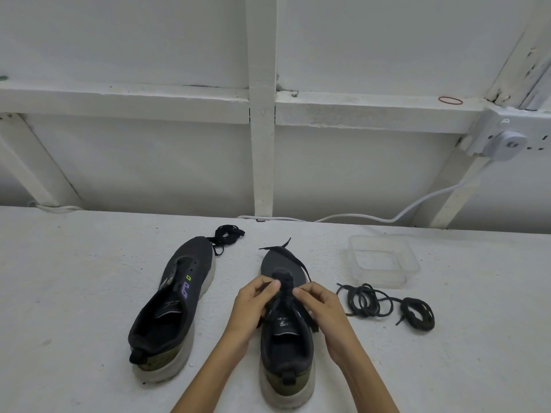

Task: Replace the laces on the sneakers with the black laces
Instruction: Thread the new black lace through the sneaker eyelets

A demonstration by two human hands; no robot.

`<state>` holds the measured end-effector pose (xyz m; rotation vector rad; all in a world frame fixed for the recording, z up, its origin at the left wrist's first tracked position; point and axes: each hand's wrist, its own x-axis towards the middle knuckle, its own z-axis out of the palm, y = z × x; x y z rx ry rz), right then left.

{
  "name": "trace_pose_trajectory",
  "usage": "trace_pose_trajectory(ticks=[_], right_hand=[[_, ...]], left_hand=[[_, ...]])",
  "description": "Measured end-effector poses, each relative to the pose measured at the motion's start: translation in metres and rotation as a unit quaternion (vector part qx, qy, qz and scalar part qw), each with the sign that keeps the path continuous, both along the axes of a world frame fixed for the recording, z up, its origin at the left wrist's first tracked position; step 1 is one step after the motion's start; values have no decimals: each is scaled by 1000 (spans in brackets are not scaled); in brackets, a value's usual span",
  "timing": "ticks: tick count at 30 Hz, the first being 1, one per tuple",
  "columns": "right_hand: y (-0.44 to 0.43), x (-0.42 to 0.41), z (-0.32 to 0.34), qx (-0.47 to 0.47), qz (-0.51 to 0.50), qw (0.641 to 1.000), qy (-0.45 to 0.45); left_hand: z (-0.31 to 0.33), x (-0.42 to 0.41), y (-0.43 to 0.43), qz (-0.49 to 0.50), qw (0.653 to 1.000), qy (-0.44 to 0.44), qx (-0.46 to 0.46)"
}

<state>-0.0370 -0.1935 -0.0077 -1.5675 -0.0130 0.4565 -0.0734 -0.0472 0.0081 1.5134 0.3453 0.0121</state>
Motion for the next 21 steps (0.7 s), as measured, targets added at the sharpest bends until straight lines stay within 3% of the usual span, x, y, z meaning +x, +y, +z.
trace_pose_trajectory(ticks=[3, 7, 10, 13, 17, 21], right_hand=[[-2, 0, -4, 15, -15, 999, 31], [-1, 1, -6, 27, -25, 998, 51], [0, 1, -7, 34, -21, 998, 55], [0, 1, -8, 30, -23, 998, 44], [-12, -4, -4, 4, -32, 999, 25], [-24, -17, -1, 8, 8, 999, 52]], left_hand=[[-6, -2, -3, 48, 993, 33, -99], [-15, -3, -1, 105, 940, 66, -317], [-20, -2, 3, 108, 923, 70, -363], [-17, -4, 6, 75, 940, 63, -326], [-12, -12, 11, 76, 978, 61, -182], [-10, -32, 10, 80, 993, 67, -62]])
